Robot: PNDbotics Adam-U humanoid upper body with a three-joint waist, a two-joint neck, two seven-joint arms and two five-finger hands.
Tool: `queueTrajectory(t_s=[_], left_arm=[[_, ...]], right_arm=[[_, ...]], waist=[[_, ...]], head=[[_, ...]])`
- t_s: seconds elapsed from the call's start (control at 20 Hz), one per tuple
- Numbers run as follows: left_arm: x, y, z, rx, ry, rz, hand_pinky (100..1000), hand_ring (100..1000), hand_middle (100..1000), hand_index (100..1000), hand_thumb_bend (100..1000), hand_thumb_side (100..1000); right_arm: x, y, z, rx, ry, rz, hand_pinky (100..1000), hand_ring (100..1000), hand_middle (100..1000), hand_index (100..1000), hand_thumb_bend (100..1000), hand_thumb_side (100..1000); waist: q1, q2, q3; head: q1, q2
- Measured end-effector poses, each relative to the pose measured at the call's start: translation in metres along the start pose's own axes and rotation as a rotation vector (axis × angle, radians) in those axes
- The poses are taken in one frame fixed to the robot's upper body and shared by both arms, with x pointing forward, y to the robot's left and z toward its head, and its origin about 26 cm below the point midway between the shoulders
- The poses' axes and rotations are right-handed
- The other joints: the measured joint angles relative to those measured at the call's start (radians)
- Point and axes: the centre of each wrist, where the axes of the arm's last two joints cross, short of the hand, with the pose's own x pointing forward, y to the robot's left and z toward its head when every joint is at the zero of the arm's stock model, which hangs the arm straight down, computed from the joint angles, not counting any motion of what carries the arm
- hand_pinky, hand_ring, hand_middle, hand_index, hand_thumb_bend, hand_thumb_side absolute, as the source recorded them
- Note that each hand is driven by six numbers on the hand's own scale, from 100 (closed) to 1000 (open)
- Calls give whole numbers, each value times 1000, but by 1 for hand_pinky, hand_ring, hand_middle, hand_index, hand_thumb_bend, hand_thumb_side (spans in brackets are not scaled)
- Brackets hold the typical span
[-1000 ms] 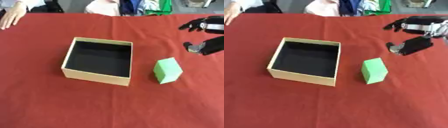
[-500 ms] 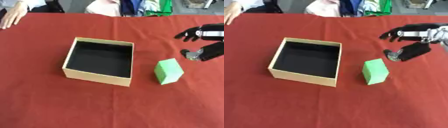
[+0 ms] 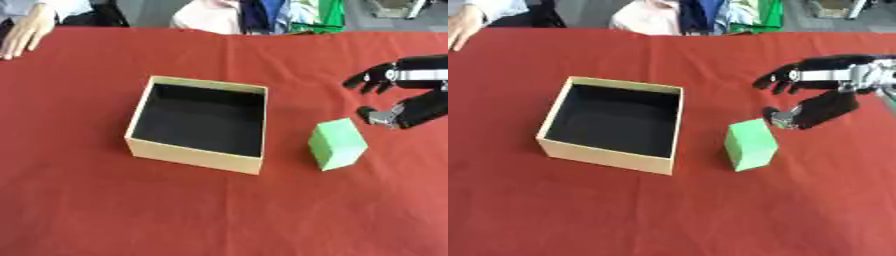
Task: Pick up objects on the table and place them in the box.
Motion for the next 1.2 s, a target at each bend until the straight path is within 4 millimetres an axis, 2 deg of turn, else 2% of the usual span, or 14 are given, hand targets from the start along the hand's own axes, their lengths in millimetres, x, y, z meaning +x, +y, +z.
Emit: queueTrajectory(t_s=[0.3, 0.6, 0.9, 1.2], left_arm=[[0, 1, 1, -1, 4, -4, 651, 618, 699, 780, 100, 532], [0, 2, 0, -7, 1, -10, 651, 618, 699, 780, 100, 532], [0, 2, 1, -8, 4, -11, 651, 619, 699, 780, 100, 532], [0, 2, 2, -12, 9, -10, 650, 619, 699, 780, 100, 532]], right_arm=[[8, -1, 11, 2, -13, 46, 892, 908, 947, 1000, 100, 616], [17, 1, 11, 7, -50, 70, 893, 909, 951, 1000, 100, 602], [21, 3, 9, -17, -52, 97, 893, 890, 927, 1000, 100, 506], [24, 9, 0, -47, -12, 156, 908, 891, 924, 1000, 159, 558]], waist=[[-2, -1, -11], [-2, -4, -16], [-2, -10, -20], [-2, -16, -21]], head=[[11, 1], [19, 5], [29, 9], [33, 16]])
